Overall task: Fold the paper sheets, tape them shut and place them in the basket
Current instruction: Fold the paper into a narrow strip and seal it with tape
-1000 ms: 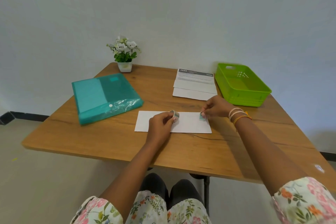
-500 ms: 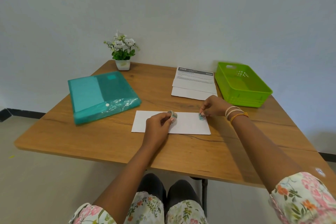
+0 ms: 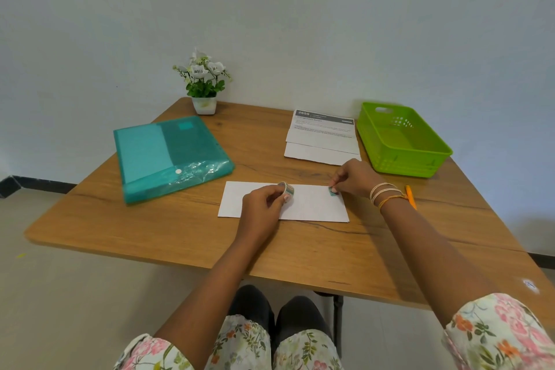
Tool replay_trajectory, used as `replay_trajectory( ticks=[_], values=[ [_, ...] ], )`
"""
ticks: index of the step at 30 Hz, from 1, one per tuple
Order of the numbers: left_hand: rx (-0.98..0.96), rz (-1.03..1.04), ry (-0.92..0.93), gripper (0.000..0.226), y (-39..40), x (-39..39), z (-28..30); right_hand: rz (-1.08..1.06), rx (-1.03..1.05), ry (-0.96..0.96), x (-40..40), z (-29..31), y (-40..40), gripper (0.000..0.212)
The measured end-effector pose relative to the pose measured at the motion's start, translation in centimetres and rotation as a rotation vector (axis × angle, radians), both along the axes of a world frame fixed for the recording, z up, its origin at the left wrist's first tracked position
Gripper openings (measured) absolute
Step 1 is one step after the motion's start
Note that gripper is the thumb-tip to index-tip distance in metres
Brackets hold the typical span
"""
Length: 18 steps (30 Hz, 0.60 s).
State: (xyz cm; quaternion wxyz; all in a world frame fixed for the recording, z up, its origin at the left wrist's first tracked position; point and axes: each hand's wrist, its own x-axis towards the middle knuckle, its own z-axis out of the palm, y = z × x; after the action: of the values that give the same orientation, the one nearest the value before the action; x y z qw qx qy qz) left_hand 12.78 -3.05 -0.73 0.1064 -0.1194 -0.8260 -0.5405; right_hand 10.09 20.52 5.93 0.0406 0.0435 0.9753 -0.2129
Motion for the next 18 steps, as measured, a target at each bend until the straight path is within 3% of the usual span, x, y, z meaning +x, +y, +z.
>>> replay_trajectory(
  ticks=[5, 11, 18],
  values=[
    [0.008, 0.002, -0.004, 0.028, 0.0, 0.0, 0.0, -0.015, -0.003, 0.045, 0.2, -0.2, -0.1, 0.024],
    [0.012, -0.007, 0.007, 0.028, -0.1, 0.1, 0.1, -0.026, 0.048, 0.150, 1.2, -1.5, -0.1, 0.003],
    [0.002, -0.008, 0.005, 0.029, -0.1, 0.1, 0.2, -0.012, 0.015, 0.145, 1.5, -2.2, 0.2, 0.018]
  ],
)
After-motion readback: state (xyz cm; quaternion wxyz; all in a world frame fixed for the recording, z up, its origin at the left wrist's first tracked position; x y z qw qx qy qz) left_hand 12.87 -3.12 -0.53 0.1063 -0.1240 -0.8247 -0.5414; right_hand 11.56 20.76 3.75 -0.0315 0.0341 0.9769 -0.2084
